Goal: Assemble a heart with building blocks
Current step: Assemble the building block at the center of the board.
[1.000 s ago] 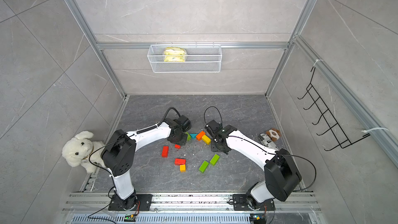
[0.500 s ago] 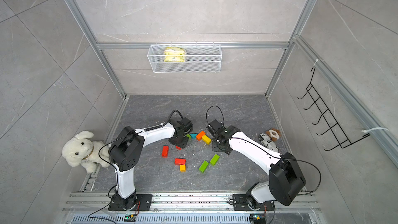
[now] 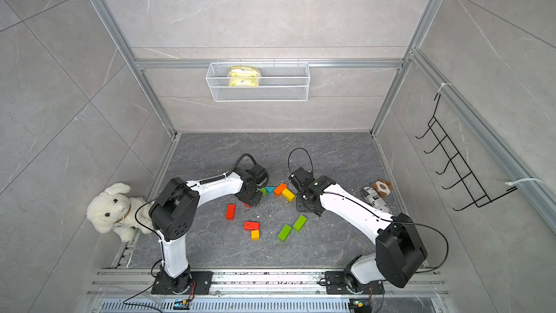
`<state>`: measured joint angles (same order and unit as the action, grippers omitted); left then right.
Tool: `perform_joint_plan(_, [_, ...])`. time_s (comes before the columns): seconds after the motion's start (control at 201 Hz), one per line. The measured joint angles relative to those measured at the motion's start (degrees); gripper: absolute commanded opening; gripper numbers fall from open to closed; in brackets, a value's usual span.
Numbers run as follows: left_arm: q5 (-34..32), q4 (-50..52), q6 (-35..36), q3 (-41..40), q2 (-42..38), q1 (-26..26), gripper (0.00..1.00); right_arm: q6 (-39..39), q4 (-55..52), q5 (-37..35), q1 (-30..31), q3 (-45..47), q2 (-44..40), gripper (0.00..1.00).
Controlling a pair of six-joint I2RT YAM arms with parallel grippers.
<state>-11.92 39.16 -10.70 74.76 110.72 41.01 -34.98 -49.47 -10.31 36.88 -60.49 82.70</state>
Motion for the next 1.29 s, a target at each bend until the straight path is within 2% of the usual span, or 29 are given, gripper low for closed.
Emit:
perform_joint_plan(0.125, [0.1,-0.3,1.0,0.3,0.2,-0.6,0.48,0.0,0.0,0.0,0.0,0.1,0.0,0.44])
perform_joint_plan(0.274, [0.0,-0.4,0.8,0.2,-0.1,-1.1,0.53,0.0,0.0,0.0,0.0,0.2,-0.6,0.44])
perform_joint_plan(0.603, [0.5,0.0,-5.5,-4.9,-7.1,-1.3,0.54,0.0,0.0,0.0,0.0,0.2,-2.0,0.44])
perform_joint_plan(1.006, [1.0,0.5,-11.3,-5.4,-7.0,-1.7,0.46,0.0,-0.5,-0.5,0.0,0.2,-3.0,0.44])
perform_joint_plan(1.29, [3.6,0.4,-14.0,-5.4,-6.0,-1.7,0.46,0.0,-0.5,-0.5,0.0,0.2,-3.1,0.44])
